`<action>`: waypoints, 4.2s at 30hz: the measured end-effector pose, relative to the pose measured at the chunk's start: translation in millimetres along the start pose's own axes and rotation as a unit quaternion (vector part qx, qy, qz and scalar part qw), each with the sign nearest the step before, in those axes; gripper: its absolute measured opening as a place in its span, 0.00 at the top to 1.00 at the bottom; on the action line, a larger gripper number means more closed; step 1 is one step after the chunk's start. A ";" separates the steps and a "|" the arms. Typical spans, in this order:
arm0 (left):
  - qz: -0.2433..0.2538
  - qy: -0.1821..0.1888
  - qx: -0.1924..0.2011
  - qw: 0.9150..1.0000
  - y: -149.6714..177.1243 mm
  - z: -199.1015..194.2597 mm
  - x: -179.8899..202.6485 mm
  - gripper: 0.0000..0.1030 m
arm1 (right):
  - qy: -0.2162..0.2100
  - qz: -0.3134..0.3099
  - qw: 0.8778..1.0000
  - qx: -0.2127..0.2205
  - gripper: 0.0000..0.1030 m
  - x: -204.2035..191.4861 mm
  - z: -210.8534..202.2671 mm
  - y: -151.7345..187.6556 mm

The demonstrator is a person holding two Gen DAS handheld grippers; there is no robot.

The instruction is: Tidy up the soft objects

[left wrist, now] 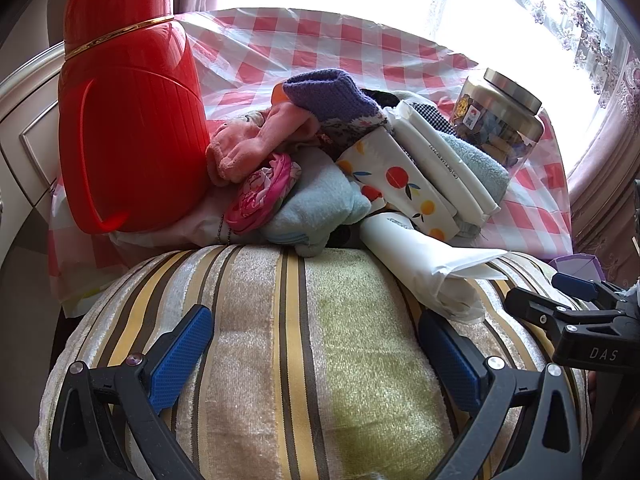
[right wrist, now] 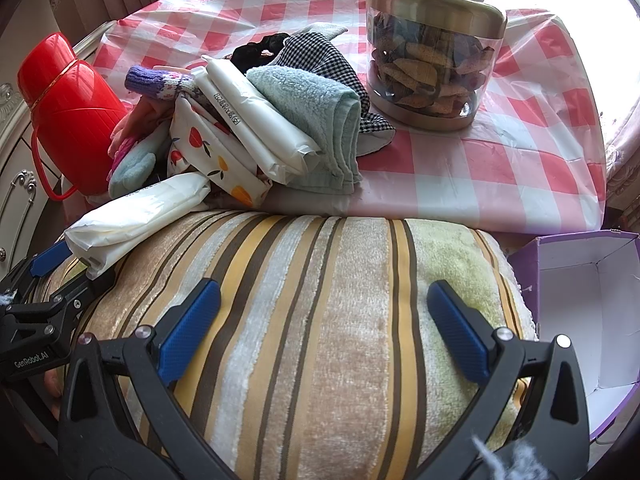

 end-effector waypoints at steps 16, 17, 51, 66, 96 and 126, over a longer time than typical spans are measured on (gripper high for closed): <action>0.000 -0.001 0.000 1.000 -0.1 -0.3 0.8 0.00 | -0.001 0.000 1.000 0.002 0.00 0.7 0.4 2.2; 0.000 -0.001 0.000 1.000 -0.1 -0.4 1.0 0.00 | -0.001 0.000 1.000 0.002 0.00 0.8 0.2 2.7; -0.042 0.056 -0.001 0.998 -6.6 -8.7 -12.8 0.00 | -0.016 -0.002 0.999 -0.045 0.00 2.4 6.5 -6.4; -0.173 0.191 0.048 0.965 -17.6 -31.1 -61.0 0.08 | -0.181 0.014 0.982 -0.053 0.00 -68.4 -0.8 -54.9; -0.184 0.260 -0.106 0.942 -61.1 37.7 33.7 0.31 | -0.181 -0.010 0.980 -0.076 0.56 -24.4 -29.9 -15.5; -0.109 0.281 -0.129 0.945 -32.4 6.3 93.6 0.92 | 0.151 0.121 0.967 -0.168 0.56 371.8 -40.6 112.9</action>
Point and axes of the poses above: each gripper's, at about its wrist camera, not at the fingertips, and z roughly the way its jaws point, x to its right, y to its underside, the point moved 6 cm from there along z, roughly the way its jaws point, and after that the axes turned 5 degrees about -y, right-handed, at the moved point
